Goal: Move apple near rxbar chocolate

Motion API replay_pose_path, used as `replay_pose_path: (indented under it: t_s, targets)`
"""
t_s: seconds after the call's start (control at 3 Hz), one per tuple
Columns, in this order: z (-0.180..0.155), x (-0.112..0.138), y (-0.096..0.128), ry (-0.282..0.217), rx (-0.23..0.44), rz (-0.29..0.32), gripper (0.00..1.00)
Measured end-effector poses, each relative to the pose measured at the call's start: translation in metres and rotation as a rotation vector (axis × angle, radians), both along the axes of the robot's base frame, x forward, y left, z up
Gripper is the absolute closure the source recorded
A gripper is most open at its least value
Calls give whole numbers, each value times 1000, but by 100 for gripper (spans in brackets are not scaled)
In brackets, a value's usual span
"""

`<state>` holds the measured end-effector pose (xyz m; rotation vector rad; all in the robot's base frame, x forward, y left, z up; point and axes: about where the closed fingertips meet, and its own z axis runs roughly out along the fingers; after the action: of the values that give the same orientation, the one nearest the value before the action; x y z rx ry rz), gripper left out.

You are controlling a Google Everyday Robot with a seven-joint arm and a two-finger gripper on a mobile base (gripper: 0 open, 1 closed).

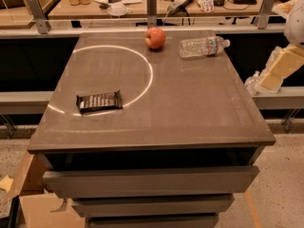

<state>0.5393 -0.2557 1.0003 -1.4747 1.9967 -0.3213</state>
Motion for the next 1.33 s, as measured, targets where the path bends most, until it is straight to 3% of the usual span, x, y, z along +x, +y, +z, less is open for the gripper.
replay_pose_path:
  t_s: [0.33,0.67,1.33]
  targets:
    - [9,46,3,-137,40,76,0]
    - [9,46,3,-137,40,76,0]
    - [1,99,18,-180,101,154,0]
